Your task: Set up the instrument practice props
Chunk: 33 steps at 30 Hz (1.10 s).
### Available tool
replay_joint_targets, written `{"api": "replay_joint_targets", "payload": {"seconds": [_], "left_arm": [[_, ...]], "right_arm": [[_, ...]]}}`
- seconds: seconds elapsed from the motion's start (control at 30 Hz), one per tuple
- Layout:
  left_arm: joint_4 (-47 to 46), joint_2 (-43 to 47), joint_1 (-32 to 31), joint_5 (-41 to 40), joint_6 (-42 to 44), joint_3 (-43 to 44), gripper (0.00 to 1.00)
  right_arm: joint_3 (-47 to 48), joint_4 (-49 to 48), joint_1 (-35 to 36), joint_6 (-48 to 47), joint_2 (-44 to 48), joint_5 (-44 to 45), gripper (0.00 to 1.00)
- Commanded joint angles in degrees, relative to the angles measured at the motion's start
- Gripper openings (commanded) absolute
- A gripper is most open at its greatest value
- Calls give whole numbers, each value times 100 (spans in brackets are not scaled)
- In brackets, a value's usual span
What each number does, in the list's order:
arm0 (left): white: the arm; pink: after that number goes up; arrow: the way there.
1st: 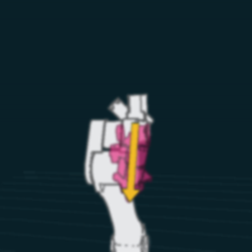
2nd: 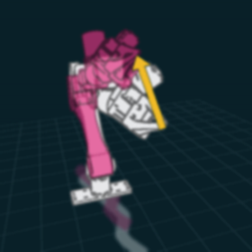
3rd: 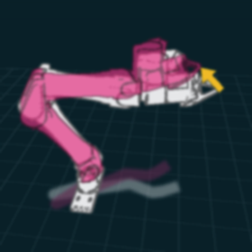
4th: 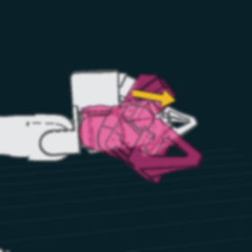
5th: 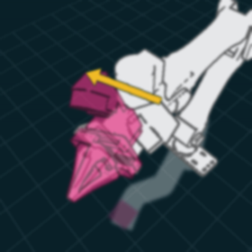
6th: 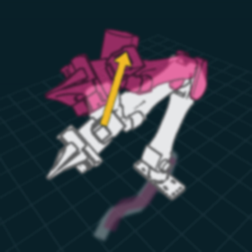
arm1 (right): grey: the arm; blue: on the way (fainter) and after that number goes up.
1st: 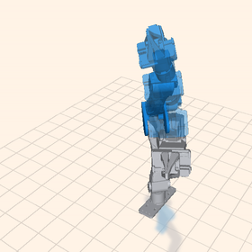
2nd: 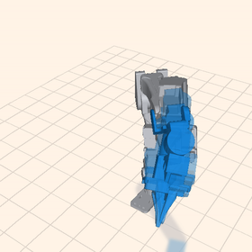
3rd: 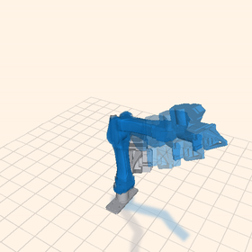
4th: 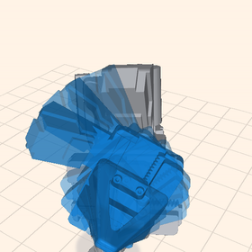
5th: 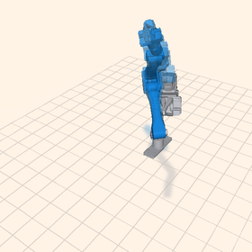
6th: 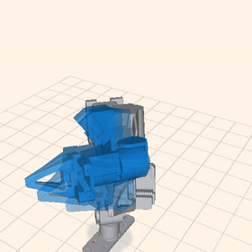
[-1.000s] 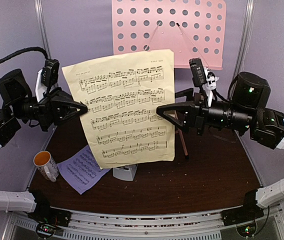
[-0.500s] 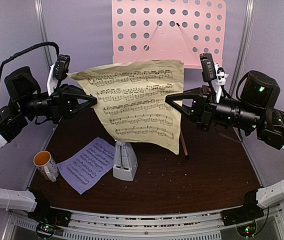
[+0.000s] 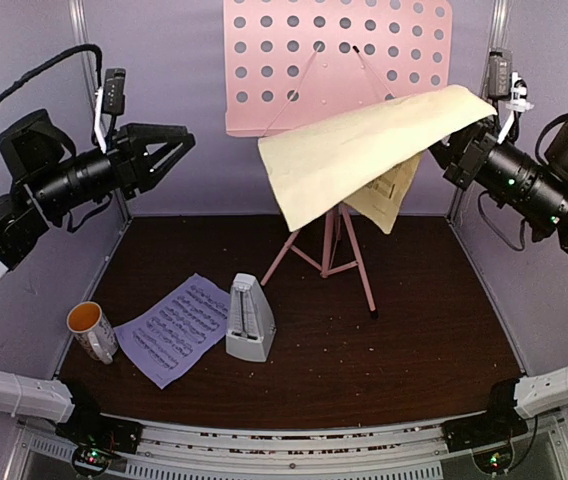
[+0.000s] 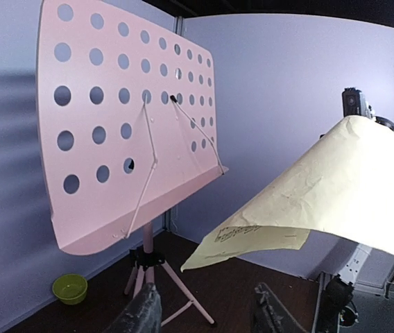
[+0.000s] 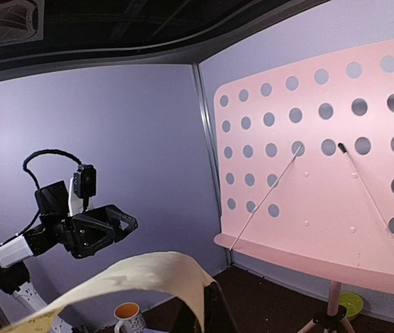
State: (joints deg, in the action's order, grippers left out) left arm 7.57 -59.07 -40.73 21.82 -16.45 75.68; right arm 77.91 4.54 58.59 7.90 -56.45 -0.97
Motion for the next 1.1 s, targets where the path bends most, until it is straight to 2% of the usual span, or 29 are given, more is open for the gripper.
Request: {"api": "replay_joint_targets", "payload": {"seconds": [0.0,0.13,0.23,0.3,0.37,0.4,0.7,0.8,1.07], "left_arm": [[127,-580,-273,-1097,702,813,46],[273,-1171,-452,-1388,1076,1457,47],[451,-1371,-560,-1565,1512,1757,55],[462,-1326,-652,-1719,1889,1667,67],[284,-1181,-742,-1774,2213,1400,89],[197,-1111,-776,-1771,2444,1275,96],[-67,-1249,-1667,-2453,4229,1106,98],[-186,-1365,-1946,-2592,4430,1247,98],[-275,-1451,-2539,-2119,4624,1301,98]], "right_arm": [[496,-299,-674,607,-142,-88,0],[907,-452,-1686,1604,-463,-696,0],[1164,-462,-1949,1863,-627,-1408,0],[1202,-465,-1947,1823,-604,-1837,0],[1173,-404,-1946,1827,-499,-2118,0],[1100,-390,-1943,1843,-396,-2277,0],[618,-462,-1944,2517,19,-3196,0],[422,-442,-1938,2655,54,-3264,0],[-272,-536,-1839,2711,125,-3224,0]]}}
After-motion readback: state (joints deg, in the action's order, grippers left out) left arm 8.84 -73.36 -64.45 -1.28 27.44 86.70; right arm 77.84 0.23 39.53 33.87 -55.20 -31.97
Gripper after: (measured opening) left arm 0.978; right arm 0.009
